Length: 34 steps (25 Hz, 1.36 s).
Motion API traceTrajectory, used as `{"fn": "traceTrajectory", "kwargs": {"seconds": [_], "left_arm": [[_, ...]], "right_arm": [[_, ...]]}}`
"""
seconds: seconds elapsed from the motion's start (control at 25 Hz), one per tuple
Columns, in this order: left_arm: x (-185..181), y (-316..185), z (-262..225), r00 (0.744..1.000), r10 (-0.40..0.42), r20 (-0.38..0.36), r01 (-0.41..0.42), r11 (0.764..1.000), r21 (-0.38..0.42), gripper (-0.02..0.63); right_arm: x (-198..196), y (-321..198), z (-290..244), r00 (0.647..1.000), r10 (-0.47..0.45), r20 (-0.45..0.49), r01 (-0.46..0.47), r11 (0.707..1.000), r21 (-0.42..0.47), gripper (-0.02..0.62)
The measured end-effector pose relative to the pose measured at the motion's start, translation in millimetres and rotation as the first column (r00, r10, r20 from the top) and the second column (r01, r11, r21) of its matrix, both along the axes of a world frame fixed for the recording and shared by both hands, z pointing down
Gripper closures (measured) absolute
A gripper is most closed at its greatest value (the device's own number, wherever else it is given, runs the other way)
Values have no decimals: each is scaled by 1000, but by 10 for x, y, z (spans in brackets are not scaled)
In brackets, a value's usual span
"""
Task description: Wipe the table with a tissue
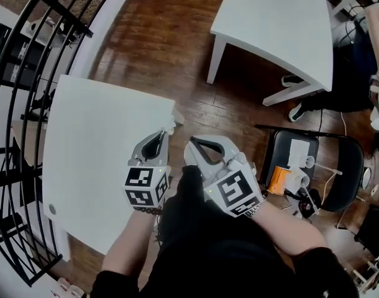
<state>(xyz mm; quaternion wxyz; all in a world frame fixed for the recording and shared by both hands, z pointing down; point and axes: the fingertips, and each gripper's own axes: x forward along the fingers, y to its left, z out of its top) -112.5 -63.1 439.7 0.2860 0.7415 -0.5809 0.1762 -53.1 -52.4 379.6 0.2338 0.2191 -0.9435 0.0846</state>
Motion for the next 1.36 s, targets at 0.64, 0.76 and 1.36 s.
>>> {"fn": "traceTrajectory", "kwargs": {"seconds": [0.64,0.76,1.36], "left_arm": [[316,604,-786,998,-62,23,58,988,142,586],[377,674,-872,998,-64,30,58,985,161,586],[546,1006,-1226,994,-84,64,67,970,234,586]], "right_arm": [[151,402,-704,992,-67,111,50,987,153,604],[204,480,-794,990,-75,120,53,983,175,604],[406,829,-1092,985,-94,148,57,970,238,604]]}}
